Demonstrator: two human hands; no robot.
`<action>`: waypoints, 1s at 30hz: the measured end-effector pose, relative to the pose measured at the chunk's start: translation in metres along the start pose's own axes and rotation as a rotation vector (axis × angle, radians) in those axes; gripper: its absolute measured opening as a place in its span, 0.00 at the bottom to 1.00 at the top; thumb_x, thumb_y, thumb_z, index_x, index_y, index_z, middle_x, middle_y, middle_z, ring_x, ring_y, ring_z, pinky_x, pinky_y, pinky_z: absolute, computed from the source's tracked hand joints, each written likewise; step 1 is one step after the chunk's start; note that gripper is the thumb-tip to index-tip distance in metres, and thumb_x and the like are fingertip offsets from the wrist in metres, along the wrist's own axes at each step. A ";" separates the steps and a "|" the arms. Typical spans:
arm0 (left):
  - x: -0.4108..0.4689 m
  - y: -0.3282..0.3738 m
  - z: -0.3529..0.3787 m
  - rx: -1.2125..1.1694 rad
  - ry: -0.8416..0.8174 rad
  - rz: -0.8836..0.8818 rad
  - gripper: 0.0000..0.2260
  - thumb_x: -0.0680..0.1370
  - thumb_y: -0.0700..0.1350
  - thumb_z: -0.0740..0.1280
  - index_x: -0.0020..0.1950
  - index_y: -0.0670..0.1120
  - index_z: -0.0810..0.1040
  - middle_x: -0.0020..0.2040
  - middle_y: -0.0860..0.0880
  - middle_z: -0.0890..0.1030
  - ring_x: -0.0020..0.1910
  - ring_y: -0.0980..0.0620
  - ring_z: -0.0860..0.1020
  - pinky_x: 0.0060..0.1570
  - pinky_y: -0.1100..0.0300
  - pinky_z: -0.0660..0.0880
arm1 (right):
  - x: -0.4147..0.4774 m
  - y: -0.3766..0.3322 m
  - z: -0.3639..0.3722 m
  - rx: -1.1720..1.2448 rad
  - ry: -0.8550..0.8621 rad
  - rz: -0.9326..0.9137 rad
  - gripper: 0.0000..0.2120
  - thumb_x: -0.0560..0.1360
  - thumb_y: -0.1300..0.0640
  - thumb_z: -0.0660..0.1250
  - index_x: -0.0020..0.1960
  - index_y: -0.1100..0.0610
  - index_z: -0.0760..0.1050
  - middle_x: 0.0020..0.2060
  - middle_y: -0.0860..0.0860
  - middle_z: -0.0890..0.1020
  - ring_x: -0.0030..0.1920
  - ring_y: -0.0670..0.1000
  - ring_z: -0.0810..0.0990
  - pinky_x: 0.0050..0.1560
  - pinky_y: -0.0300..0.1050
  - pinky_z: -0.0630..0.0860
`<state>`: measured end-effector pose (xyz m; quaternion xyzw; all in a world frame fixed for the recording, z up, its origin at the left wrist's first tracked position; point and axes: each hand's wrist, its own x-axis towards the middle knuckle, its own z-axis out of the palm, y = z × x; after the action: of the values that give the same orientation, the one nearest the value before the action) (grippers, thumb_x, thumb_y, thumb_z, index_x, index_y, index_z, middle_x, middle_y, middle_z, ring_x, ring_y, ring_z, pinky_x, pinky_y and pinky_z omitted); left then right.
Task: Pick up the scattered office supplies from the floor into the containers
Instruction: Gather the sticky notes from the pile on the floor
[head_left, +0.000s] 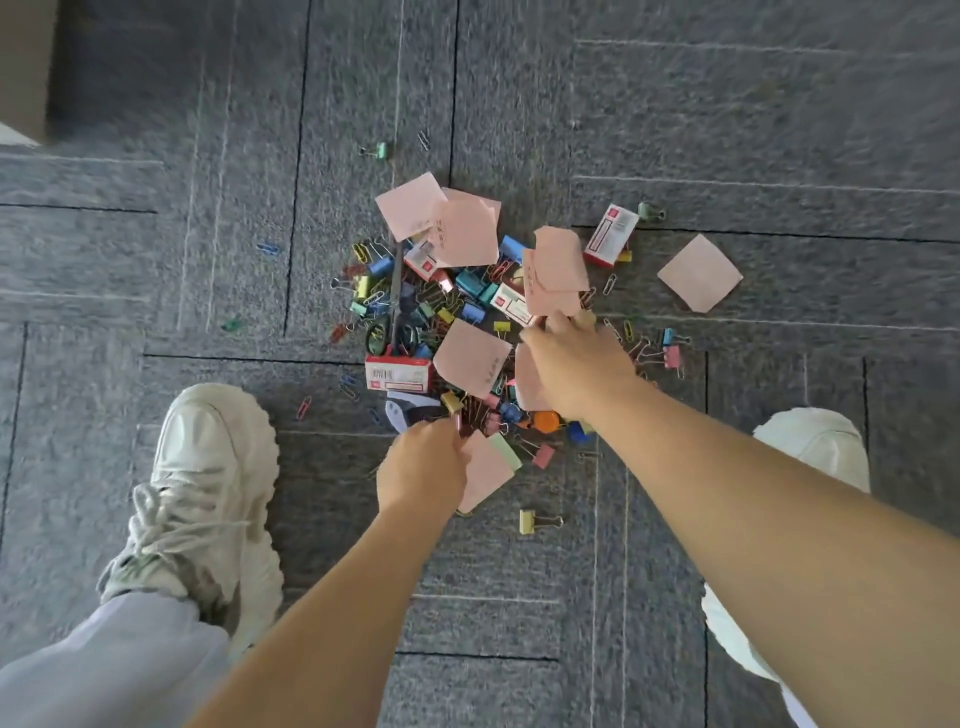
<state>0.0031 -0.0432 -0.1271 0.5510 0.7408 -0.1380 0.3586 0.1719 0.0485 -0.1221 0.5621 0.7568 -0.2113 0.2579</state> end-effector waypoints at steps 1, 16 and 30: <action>-0.004 -0.003 -0.002 -0.018 0.014 0.003 0.05 0.79 0.46 0.67 0.52 0.47 0.79 0.51 0.46 0.80 0.49 0.43 0.78 0.45 0.50 0.77 | -0.003 0.000 0.000 -0.032 0.045 -0.005 0.23 0.74 0.61 0.68 0.68 0.55 0.68 0.64 0.56 0.73 0.67 0.61 0.68 0.61 0.57 0.70; -0.175 0.039 -0.200 -0.411 0.188 0.153 0.07 0.77 0.44 0.70 0.53 0.49 0.86 0.42 0.51 0.84 0.32 0.59 0.76 0.30 0.73 0.68 | -0.209 0.015 -0.158 0.953 0.438 -0.009 0.05 0.75 0.57 0.72 0.50 0.53 0.85 0.30 0.43 0.78 0.31 0.41 0.72 0.38 0.40 0.67; -0.293 0.066 -0.274 -0.981 0.251 0.339 0.20 0.72 0.29 0.70 0.56 0.51 0.80 0.52 0.44 0.84 0.29 0.60 0.79 0.28 0.68 0.74 | -0.349 0.004 -0.223 1.692 0.490 0.003 0.11 0.75 0.61 0.64 0.51 0.51 0.83 0.43 0.50 0.86 0.41 0.50 0.83 0.45 0.45 0.80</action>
<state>-0.0004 -0.0650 0.2791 0.4427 0.6563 0.3512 0.4999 0.2233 -0.0736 0.2707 0.5951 0.3799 -0.5743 -0.4144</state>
